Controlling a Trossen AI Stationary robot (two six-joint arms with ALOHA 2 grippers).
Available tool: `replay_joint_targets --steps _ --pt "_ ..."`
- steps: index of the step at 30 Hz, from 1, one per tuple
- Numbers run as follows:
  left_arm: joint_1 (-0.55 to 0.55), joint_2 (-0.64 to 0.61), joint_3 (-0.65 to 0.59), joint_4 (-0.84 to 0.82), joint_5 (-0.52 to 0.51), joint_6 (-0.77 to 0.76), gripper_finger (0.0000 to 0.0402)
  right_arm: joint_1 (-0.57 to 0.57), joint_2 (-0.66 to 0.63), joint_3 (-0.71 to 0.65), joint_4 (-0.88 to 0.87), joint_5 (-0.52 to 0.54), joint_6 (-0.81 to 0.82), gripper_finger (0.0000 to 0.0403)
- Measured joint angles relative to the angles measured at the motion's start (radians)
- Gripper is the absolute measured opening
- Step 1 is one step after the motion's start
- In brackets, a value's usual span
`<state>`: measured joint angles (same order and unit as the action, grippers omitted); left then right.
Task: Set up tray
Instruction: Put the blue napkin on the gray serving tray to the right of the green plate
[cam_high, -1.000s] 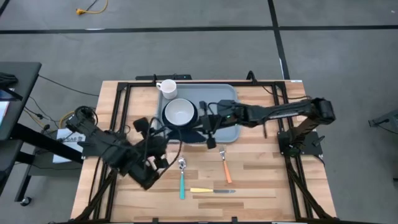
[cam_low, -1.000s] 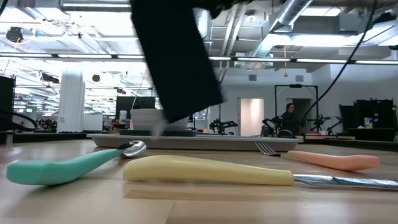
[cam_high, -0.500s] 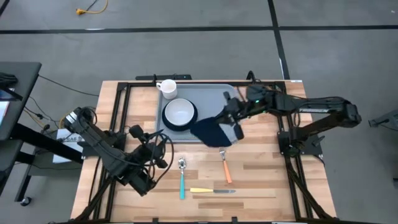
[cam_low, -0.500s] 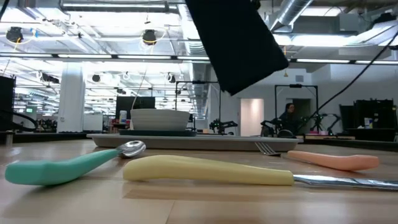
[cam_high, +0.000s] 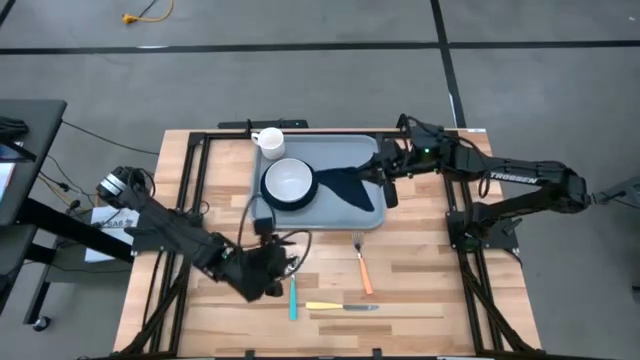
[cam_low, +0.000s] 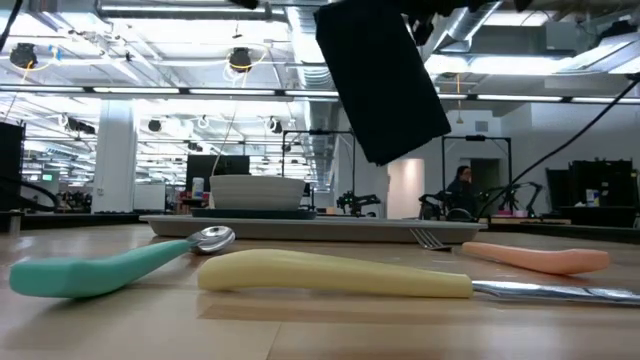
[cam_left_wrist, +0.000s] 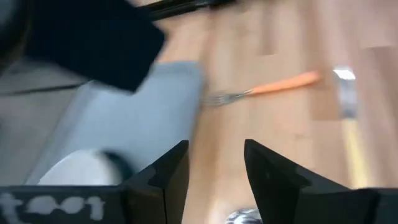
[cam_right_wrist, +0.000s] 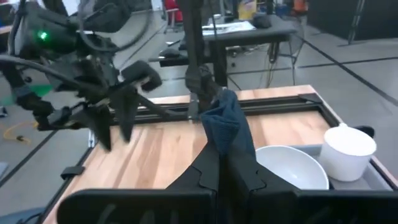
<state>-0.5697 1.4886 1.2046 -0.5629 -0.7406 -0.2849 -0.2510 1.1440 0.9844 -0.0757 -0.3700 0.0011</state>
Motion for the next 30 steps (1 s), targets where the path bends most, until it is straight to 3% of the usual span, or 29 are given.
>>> replay_joint_targets --steps 7,10,16,20,26,30 --pt "0.193 -0.162 -0.111 0.291 0.430 0.355 0.0144 0.048 0.017 0.000 0.005 -0.050 0.041 0.0000" --pt "0.296 -0.273 -0.209 0.358 0.545 0.432 0.0144 0.086 0.015 0.000 0.008 -0.051 0.059 0.0000" --pt "0.483 -0.490 -0.498 0.641 0.650 0.449 0.0144 0.171 0.014 -0.005 0.019 0.017 0.120 0.0000" --pt "0.523 -0.575 -0.659 0.807 0.717 0.411 0.0144 0.270 0.017 -0.066 0.124 0.044 0.267 0.0000" --pt "0.507 -0.631 -0.757 0.878 0.736 0.450 0.0144 0.413 0.016 -0.154 0.270 0.261 0.349 0.0000" --pt "0.489 -0.633 -0.768 0.859 0.736 0.482 0.0144 0.429 0.015 -0.232 0.419 0.324 0.401 0.0000"
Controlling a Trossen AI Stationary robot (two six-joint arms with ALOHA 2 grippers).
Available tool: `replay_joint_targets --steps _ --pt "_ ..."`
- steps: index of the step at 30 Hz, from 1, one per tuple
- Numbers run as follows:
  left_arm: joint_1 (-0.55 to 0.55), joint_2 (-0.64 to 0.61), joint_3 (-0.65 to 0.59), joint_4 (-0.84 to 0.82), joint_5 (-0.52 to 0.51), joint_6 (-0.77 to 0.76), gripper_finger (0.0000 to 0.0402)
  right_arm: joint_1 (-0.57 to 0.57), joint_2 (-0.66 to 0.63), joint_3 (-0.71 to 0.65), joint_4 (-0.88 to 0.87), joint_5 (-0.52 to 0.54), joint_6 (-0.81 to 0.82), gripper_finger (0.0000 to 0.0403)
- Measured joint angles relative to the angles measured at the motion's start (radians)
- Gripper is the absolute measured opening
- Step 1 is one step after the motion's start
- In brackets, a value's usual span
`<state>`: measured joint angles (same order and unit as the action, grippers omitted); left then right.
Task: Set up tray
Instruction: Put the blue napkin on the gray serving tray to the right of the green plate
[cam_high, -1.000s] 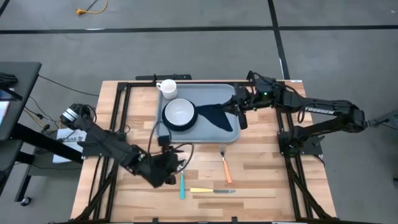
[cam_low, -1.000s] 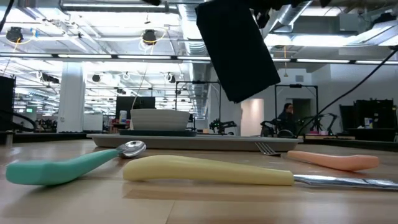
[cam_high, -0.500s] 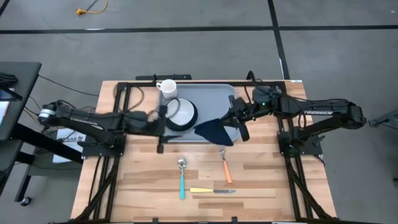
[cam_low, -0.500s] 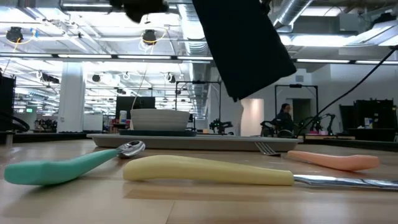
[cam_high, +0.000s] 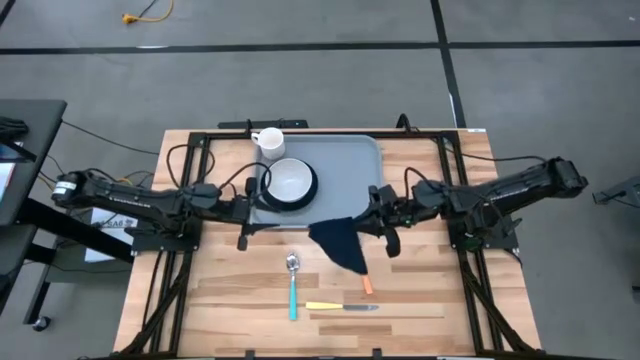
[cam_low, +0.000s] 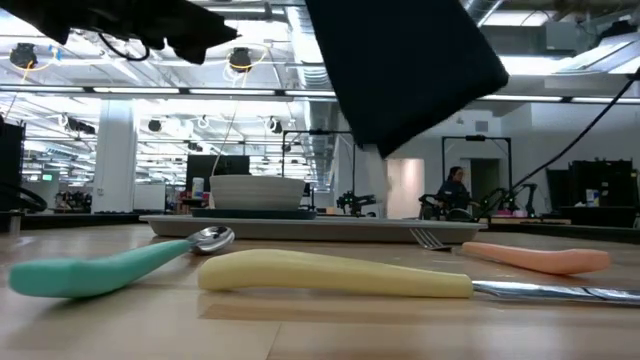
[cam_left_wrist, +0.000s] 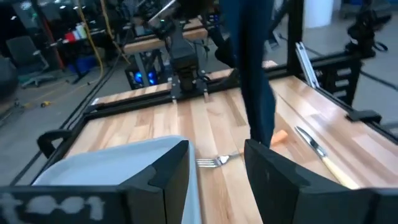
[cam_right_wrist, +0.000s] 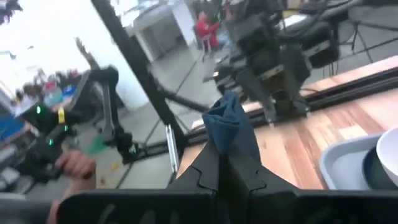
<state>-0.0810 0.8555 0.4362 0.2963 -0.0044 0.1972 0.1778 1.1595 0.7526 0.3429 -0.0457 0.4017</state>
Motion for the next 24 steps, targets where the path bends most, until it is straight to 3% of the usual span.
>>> replay_joint_targets --steps 6,12,24 --pt "-0.001 -0.008 0.000 0.021 -0.003 0.080 0.0144 -0.065 0.049 -0.155 0.224 0.044 0.114 0.0000" --pt "0.005 -0.007 0.000 0.020 -0.014 0.139 0.0144 -0.168 0.158 -0.286 0.459 -0.045 0.222 0.0000" --pt "0.012 -0.007 0.001 0.028 -0.047 0.134 0.0144 -0.529 0.289 -0.300 0.412 -0.356 0.207 0.0000"
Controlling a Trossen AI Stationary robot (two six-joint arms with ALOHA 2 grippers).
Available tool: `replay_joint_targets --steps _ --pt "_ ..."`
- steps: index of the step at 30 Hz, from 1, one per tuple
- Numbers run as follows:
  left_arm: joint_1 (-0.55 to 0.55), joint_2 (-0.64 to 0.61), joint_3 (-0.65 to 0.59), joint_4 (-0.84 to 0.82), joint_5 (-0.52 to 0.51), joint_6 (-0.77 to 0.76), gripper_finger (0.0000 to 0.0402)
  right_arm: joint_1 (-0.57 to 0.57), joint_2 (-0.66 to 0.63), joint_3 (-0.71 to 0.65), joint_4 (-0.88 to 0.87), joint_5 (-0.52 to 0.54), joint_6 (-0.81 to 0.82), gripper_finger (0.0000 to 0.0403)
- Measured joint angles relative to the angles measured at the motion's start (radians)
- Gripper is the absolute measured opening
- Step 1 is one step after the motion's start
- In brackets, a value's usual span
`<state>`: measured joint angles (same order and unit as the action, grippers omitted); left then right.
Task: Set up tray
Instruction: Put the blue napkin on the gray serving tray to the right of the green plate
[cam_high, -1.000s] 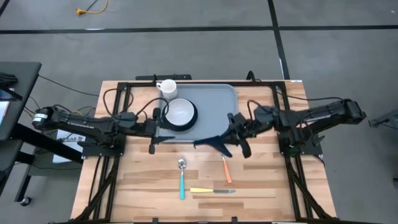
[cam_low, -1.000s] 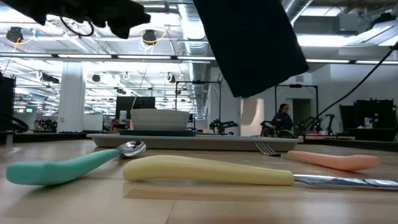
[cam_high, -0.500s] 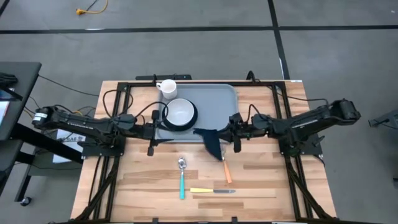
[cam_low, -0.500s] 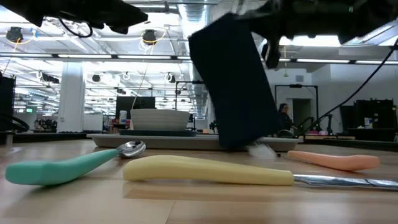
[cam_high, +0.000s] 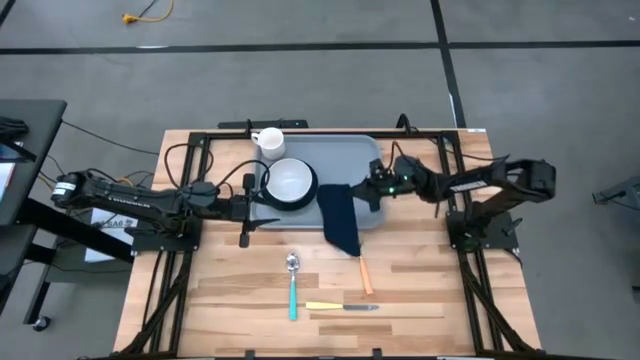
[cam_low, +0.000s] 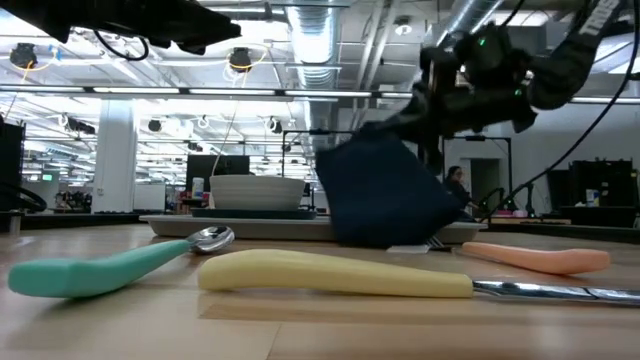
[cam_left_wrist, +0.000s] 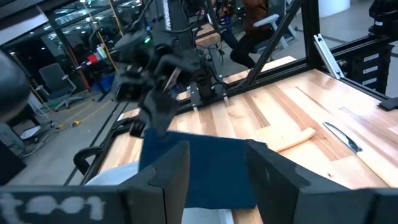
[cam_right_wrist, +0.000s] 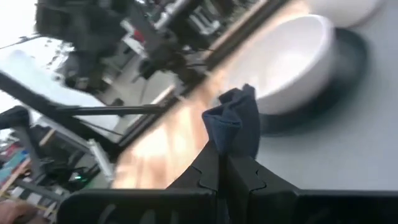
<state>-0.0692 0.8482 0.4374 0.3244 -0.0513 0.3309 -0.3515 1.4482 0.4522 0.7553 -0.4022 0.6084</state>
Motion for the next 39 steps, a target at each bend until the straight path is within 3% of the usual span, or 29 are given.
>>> replay_joint_targets --steps 7,13,24,31,39 --pt "0.000 0.000 0.000 0.000 0.000 0.000 0.0144 -0.174 0.074 0.000 -0.015 -0.093 -0.038 0.0000" --pt "0.000 0.000 0.000 0.000 -0.001 0.000 0.0144 -0.256 0.145 0.009 -0.016 -0.105 -0.041 0.0000" --pt "0.000 0.001 0.001 -0.001 -0.001 -0.007 0.0144 -0.279 0.237 0.116 -0.016 -0.025 -0.044 0.0000" --pt "0.000 0.003 0.001 -0.008 -0.001 -0.015 0.0144 -0.293 0.296 0.178 -0.160 0.064 -0.109 0.0000" --pt "0.000 0.003 0.002 -0.021 -0.001 -0.018 0.0144 -0.299 0.340 0.211 -0.206 0.070 -0.172 0.0000"
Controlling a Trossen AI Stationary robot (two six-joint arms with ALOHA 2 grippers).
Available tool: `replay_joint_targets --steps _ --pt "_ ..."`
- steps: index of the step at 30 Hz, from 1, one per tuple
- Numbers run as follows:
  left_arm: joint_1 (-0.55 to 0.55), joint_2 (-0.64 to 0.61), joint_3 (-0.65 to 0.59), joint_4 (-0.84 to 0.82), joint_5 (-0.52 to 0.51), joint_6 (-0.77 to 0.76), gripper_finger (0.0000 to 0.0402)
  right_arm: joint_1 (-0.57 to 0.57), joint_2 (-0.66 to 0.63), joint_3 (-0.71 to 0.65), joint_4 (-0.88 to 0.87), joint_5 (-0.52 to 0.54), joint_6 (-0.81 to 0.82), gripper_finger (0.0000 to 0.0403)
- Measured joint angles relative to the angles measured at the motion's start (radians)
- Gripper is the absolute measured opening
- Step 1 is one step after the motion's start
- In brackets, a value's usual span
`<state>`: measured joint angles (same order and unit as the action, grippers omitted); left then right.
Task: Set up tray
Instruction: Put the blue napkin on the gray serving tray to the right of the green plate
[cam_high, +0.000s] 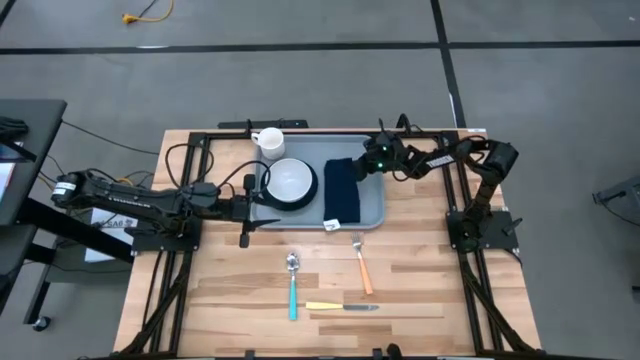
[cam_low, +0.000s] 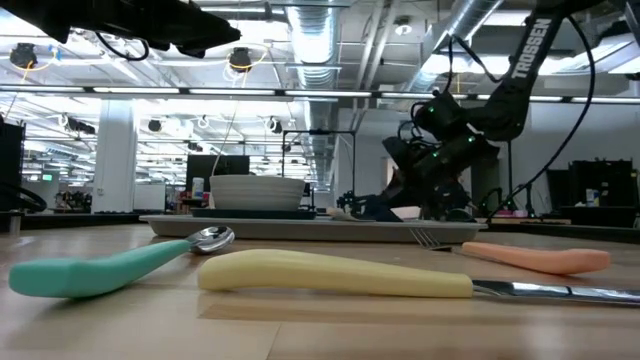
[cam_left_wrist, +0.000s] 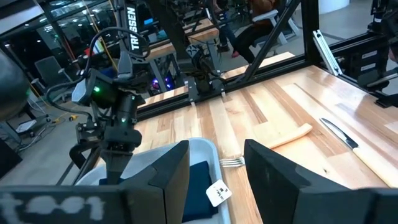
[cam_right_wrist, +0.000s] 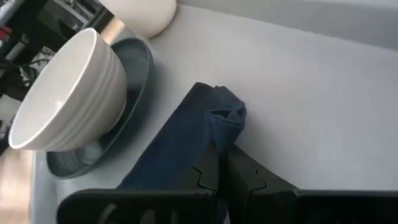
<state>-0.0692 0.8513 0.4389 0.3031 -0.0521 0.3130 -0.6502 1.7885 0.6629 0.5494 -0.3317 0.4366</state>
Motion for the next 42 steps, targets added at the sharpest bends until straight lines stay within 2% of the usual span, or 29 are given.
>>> replay_joint_targets --steps 4,13,25,42 --pt "0.000 0.000 0.000 0.000 0.000 -0.002 0.0144 -0.013 0.000 0.012 -0.007 0.000 -0.003 0.0000" --pt "0.000 0.000 0.000 0.001 0.000 -0.002 0.0144 -0.050 -0.001 0.055 -0.150 0.023 -0.067 0.0000" --pt "0.000 0.000 0.000 0.001 0.000 -0.002 0.0144 -0.054 -0.001 0.056 -0.153 0.018 -0.087 0.0004" --pt "0.000 0.000 0.000 0.001 0.000 -0.007 0.0144 -0.051 -0.003 0.056 -0.160 0.004 -0.089 0.0118"
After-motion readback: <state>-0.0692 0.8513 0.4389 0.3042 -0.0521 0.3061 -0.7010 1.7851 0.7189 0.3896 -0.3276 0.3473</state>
